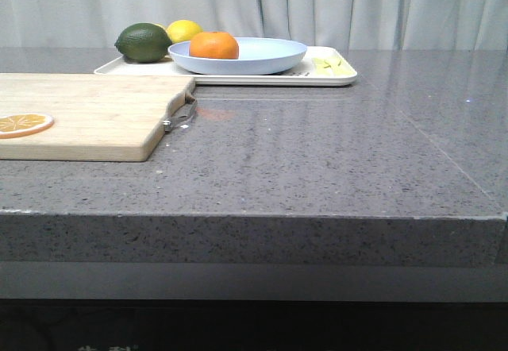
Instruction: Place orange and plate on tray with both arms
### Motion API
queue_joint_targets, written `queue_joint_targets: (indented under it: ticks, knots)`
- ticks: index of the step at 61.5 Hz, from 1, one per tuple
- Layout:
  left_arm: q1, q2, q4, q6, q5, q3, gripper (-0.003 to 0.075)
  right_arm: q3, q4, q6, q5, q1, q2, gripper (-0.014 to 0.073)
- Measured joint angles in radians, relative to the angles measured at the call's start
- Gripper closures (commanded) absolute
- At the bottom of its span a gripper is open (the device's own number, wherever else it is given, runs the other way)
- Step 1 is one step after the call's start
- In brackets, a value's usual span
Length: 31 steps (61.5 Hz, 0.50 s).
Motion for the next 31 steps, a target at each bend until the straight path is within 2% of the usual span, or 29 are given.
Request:
queue_joint_targets:
  ticks: [11,31]
  knots:
    - [0.000,0.000,-0.002,0.000,-0.007,0.002,0.0738,0.000,-0.001,0.000,0.000,0.000,0.000,0.0655]
    - [0.004,0.000,-0.029,0.000,-0.231,0.180,0.0738,0.000,-0.001,0.000,-0.001,0.000,0.000,0.0655]
